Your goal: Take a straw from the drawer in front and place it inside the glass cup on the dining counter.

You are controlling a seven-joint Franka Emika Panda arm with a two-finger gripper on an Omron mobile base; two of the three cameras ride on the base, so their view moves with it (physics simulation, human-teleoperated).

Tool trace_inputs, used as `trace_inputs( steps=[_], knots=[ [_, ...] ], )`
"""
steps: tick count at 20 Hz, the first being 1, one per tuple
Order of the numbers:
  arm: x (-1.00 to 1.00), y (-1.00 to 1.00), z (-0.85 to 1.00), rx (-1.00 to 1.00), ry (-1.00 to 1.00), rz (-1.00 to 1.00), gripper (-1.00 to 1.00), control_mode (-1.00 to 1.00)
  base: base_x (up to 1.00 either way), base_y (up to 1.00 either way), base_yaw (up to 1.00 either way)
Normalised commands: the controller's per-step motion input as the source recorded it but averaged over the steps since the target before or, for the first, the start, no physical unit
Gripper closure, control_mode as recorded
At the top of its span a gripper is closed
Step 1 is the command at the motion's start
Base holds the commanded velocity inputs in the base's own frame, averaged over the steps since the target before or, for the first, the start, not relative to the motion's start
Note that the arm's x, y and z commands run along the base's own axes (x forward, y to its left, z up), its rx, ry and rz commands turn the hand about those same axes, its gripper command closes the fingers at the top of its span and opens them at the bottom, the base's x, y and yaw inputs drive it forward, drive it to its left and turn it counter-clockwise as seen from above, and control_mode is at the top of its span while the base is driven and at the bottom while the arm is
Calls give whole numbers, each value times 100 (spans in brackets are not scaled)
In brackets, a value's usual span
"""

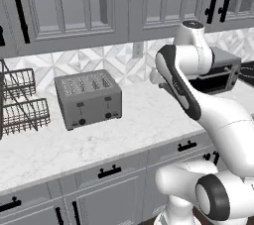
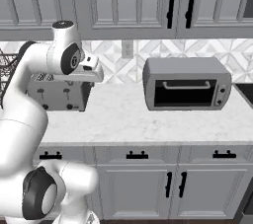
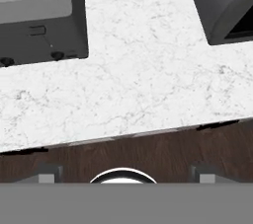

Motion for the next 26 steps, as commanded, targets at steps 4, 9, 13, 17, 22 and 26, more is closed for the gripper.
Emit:
trace_inputs(
  steps=[4, 9, 13, 17, 22, 26],
  knots=[
    [0, 0, 0, 0, 0, 0, -100, 100, 6, 64, -40],
    [0, 0, 0, 0, 0, 0, -100, 100, 11, 53, -40],
    [0, 0, 0, 0, 0, 0, -100, 100, 19, 41, -40],
    [0, 0, 0, 0, 0, 0, -100, 100, 18, 30, -33],
    [0, 0, 0, 0, 0, 0, -100, 100, 6, 33, -24],
    [0, 0, 0, 0, 0, 0, -100, 100, 14, 34, -23]
  ],
)
